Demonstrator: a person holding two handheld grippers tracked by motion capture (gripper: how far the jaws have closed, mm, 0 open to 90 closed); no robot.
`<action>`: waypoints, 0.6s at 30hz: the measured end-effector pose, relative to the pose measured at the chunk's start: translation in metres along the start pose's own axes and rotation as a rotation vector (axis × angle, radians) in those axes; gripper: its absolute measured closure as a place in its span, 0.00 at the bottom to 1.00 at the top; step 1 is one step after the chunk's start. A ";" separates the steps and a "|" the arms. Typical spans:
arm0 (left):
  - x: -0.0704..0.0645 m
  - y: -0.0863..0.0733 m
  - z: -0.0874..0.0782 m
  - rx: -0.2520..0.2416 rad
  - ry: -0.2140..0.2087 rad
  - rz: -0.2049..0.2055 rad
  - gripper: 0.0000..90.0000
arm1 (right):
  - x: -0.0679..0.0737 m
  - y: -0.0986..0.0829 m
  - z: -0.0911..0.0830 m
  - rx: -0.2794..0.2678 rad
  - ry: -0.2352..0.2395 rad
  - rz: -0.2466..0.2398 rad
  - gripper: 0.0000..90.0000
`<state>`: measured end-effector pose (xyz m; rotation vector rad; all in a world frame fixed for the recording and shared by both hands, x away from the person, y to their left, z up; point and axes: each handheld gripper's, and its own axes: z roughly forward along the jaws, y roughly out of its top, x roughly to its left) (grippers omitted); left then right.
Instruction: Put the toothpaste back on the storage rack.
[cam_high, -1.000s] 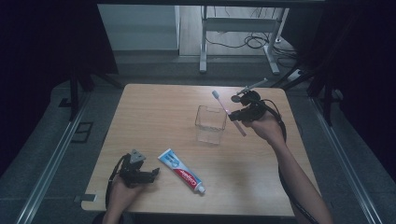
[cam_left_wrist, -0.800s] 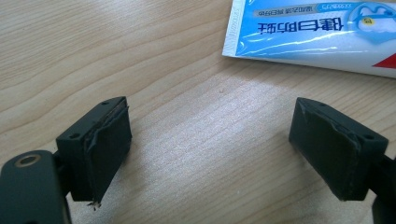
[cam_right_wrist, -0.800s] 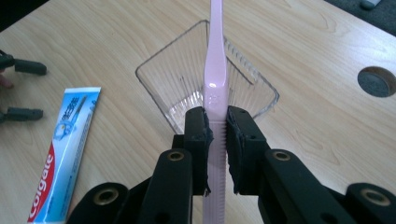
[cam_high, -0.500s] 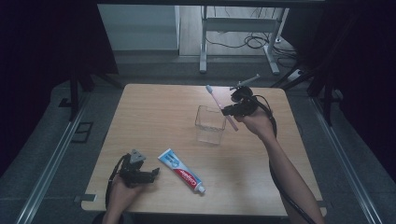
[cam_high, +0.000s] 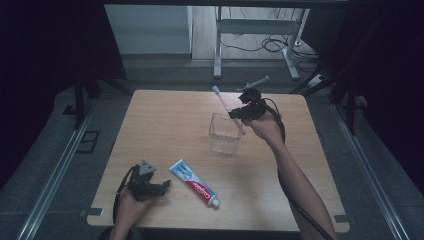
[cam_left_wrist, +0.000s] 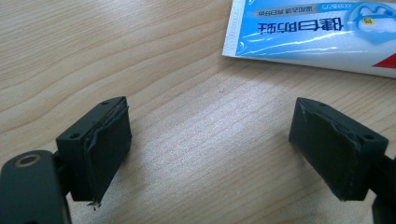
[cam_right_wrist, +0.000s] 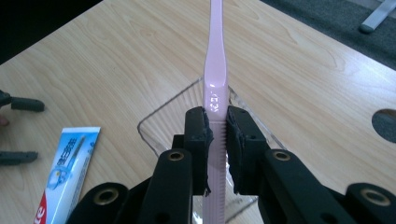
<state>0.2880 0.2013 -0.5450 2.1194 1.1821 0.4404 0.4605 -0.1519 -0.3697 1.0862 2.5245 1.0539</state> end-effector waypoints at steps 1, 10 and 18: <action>0.000 0.000 0.000 0.000 0.000 0.000 0.14 | 0.001 0.002 0.002 -0.003 0.001 0.001 0.87; 0.000 0.000 0.000 0.000 0.002 0.001 0.14 | 0.006 0.010 0.018 -0.020 0.002 -0.011 0.87; 0.000 0.000 0.000 0.002 -0.001 0.000 0.14 | 0.004 0.003 0.032 -0.009 -0.009 -0.003 0.87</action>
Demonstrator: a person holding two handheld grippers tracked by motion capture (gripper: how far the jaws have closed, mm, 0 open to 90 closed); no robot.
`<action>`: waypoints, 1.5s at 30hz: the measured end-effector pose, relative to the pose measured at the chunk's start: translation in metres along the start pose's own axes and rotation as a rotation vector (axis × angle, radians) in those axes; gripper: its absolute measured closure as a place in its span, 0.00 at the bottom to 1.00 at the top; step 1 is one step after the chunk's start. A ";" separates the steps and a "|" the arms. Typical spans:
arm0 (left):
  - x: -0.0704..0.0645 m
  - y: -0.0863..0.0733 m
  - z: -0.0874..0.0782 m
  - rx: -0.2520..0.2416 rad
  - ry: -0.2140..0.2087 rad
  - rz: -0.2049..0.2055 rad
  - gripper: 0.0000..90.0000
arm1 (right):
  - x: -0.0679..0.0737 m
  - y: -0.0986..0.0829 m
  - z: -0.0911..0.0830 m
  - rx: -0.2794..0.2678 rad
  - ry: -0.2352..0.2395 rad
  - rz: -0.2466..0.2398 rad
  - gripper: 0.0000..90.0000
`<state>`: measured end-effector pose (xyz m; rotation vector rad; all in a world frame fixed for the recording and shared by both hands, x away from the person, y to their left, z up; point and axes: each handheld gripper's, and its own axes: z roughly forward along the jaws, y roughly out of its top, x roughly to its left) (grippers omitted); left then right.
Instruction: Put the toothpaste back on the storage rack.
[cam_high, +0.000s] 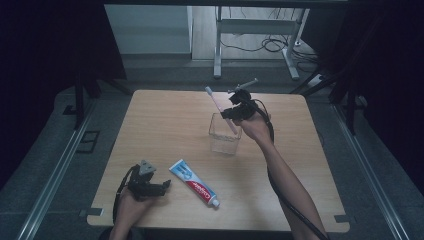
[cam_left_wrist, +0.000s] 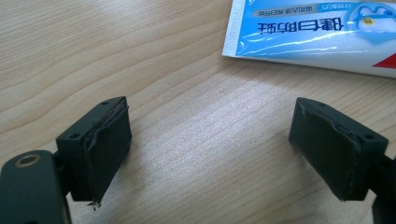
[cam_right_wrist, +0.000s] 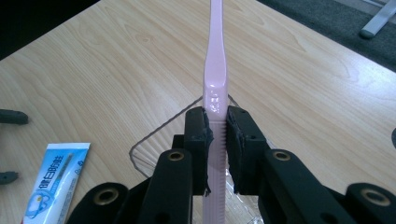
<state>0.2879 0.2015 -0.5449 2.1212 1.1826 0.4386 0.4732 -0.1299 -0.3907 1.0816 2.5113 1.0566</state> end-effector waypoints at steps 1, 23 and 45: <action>0.000 0.000 0.000 0.000 0.000 0.000 0.14 | 0.000 -0.001 0.002 0.000 0.001 0.002 0.87; 0.000 0.000 0.000 0.000 0.000 0.001 0.14 | -0.007 -0.033 0.036 0.077 0.001 0.019 0.87; 0.000 0.000 0.000 0.001 0.001 0.001 0.14 | -0.009 -0.043 0.048 0.146 0.014 0.021 0.85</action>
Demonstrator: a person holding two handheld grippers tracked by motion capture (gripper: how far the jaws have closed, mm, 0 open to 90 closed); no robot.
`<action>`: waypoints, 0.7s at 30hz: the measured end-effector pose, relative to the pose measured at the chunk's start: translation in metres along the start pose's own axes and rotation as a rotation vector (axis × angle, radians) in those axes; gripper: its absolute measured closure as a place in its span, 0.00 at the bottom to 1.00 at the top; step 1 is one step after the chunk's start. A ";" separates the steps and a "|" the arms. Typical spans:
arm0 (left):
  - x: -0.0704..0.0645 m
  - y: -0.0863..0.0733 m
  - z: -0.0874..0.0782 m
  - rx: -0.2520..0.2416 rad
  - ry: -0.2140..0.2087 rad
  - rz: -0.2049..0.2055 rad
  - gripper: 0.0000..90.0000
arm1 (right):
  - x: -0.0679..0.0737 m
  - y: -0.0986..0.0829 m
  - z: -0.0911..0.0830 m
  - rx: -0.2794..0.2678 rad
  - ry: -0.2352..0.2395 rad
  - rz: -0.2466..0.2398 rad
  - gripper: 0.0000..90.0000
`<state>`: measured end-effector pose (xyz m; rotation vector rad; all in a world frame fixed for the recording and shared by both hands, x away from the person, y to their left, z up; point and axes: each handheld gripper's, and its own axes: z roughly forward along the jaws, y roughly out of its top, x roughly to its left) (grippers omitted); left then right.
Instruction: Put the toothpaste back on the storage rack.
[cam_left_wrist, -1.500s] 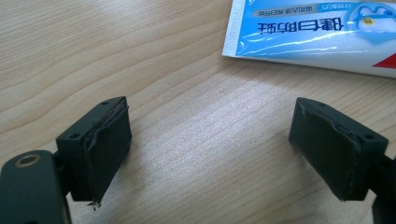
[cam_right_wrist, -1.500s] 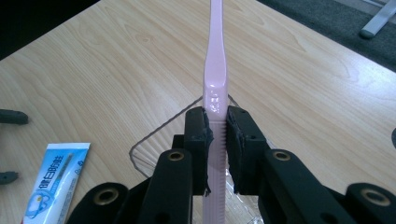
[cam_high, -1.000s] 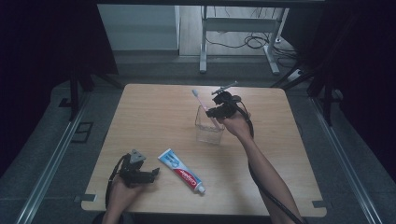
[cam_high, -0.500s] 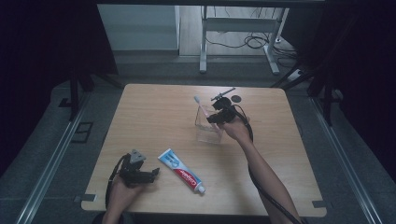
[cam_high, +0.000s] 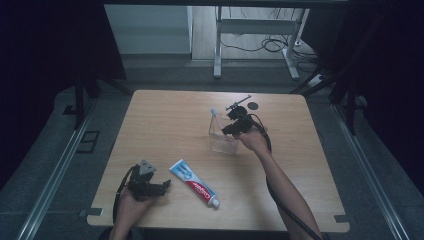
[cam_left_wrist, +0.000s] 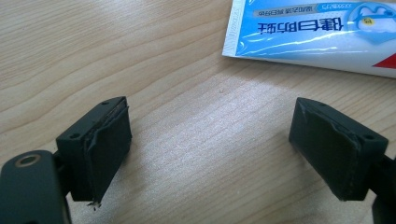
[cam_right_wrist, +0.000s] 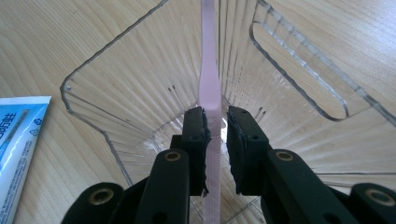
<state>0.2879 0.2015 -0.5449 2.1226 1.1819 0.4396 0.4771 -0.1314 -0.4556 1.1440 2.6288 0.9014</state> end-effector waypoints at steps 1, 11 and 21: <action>0.000 0.000 0.000 0.000 0.000 0.000 0.14 | 0.000 0.000 0.000 0.000 0.000 -0.003 0.85; 0.000 0.000 0.000 0.000 0.000 0.000 0.14 | 0.001 -0.003 -0.008 -0.024 -0.002 -0.016 0.75; 0.000 0.000 0.000 -0.001 0.000 0.000 0.14 | 0.006 -0.003 -0.023 -0.090 0.005 -0.050 0.56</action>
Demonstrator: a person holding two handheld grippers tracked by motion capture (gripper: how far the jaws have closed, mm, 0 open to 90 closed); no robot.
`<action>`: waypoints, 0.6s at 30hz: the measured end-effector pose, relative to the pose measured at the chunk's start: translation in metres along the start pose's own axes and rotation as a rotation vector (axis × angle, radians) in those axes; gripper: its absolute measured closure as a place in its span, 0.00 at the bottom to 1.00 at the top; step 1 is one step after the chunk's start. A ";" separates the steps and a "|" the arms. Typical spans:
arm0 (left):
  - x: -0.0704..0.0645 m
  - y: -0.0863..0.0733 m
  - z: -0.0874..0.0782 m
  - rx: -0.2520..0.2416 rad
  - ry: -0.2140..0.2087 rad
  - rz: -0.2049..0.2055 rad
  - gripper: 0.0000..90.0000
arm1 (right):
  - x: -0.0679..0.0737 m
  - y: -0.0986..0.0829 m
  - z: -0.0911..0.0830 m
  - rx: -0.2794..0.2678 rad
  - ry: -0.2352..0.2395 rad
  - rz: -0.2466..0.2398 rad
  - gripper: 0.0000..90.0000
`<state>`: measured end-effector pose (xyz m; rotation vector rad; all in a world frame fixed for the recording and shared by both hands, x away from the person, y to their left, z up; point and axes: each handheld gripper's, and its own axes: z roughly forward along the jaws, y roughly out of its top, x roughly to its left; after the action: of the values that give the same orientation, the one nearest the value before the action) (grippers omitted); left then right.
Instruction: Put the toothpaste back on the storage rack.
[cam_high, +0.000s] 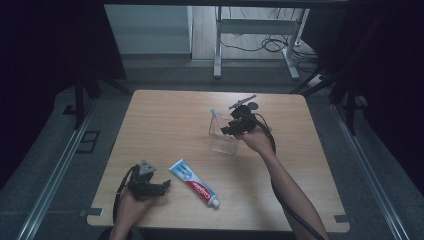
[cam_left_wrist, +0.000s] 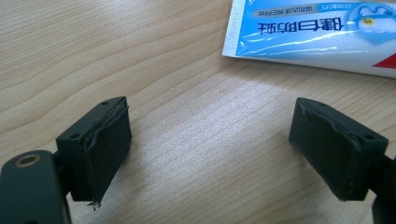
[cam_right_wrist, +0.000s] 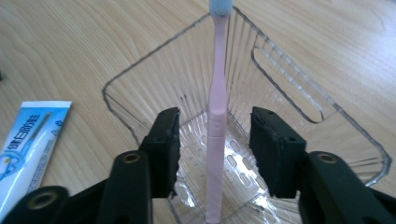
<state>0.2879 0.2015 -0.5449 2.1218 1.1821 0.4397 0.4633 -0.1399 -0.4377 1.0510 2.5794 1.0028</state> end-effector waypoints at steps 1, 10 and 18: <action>0.000 0.000 0.000 0.001 0.000 0.000 0.14 | 0.001 0.000 -0.001 -0.004 0.001 -0.003 0.54; 0.000 0.000 0.000 0.000 -0.002 0.000 0.14 | 0.005 -0.001 -0.015 -0.043 0.023 -0.023 0.41; 0.000 0.000 0.000 0.000 -0.001 0.000 0.14 | 0.010 -0.006 -0.027 -0.069 0.028 -0.043 0.33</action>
<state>0.2879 0.2015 -0.5449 2.1218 1.1817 0.4382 0.4419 -0.1500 -0.4201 0.9676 2.5584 1.0952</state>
